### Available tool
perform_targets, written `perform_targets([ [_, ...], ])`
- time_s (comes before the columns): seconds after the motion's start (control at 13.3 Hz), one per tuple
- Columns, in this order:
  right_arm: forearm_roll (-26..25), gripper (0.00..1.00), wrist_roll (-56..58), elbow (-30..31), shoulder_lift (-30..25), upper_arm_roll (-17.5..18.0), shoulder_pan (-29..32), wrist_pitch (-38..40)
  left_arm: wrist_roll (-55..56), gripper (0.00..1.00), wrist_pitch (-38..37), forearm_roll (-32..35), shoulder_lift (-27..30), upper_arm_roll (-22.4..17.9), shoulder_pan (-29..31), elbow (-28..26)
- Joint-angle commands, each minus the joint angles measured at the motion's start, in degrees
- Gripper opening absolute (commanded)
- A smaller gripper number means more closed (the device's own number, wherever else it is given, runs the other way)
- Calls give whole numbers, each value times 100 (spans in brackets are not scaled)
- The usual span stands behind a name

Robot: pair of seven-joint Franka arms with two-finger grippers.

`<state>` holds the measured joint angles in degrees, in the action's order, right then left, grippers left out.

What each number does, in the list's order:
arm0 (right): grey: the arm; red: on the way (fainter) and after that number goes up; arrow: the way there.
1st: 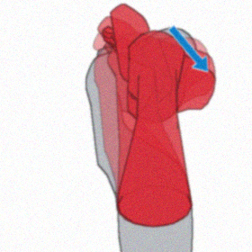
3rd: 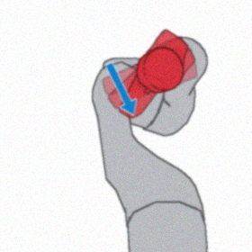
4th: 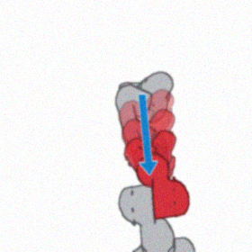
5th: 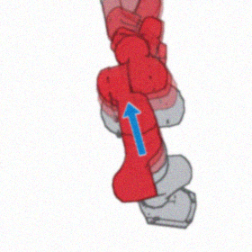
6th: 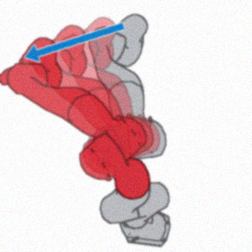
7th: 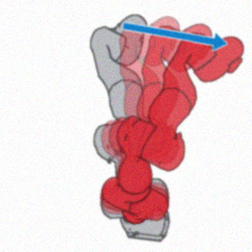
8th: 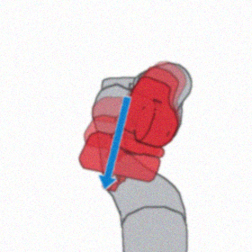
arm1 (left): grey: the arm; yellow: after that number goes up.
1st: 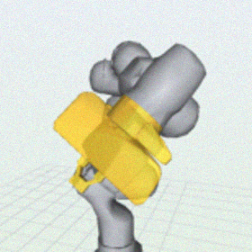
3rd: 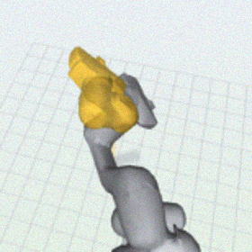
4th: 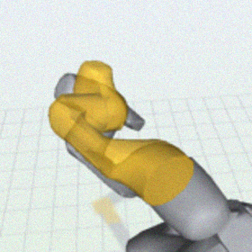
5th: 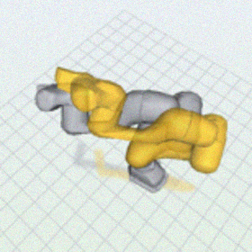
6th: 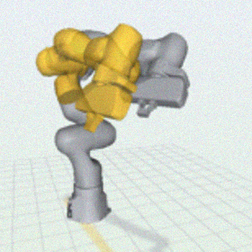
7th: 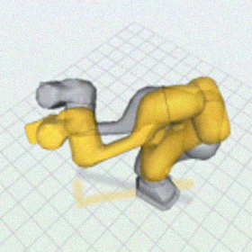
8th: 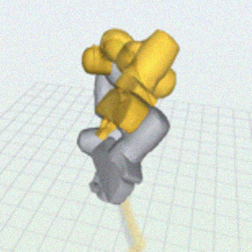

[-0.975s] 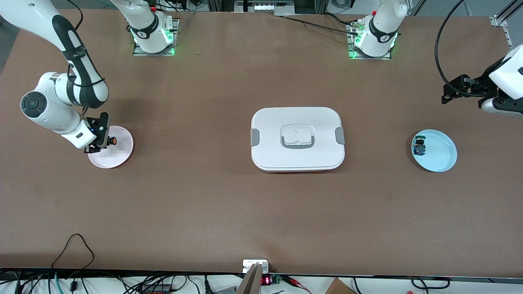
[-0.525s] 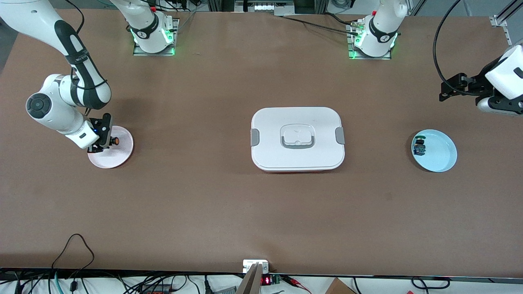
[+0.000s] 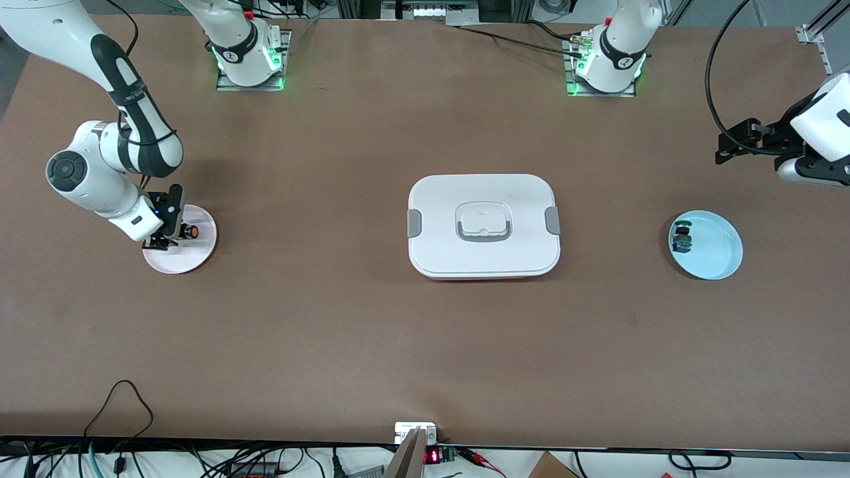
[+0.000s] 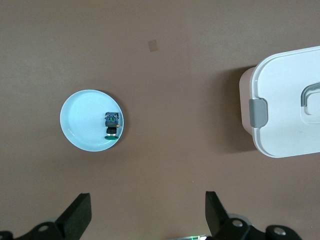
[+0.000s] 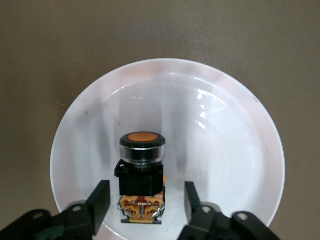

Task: Transfer orange switch to right arm and place
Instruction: 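Lower the orange switch onto the white plate with the right gripper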

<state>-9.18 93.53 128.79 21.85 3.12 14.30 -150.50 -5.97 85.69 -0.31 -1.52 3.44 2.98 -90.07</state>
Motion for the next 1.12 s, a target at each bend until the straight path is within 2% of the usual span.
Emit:
perform_targets([
  [0.0,-5,100,209,111,-102,93,152,-234,17,100,-62,110,-50,69,28,138],
  [0.3,127,100,174,6,-584,101,117,371,8,100,61,110,-68,60,19,130],
  [0.45,617,100,156,-108,-804,101,91,513,-1,100,61,102,-94,60,28,130],
  [0.6,812,100,104,-293,-989,102,38,644,-1,100,61,110,-85,60,19,130],
  [0.82,1636,100,-1035,-854,-1042,102,20,1835,-9,100,61,102,-85,42,36,130],
  [1.05,1771,100,-2327,-1286,-1051,101,20,2551,-9,100,61,110,-77,42,45,130],
])
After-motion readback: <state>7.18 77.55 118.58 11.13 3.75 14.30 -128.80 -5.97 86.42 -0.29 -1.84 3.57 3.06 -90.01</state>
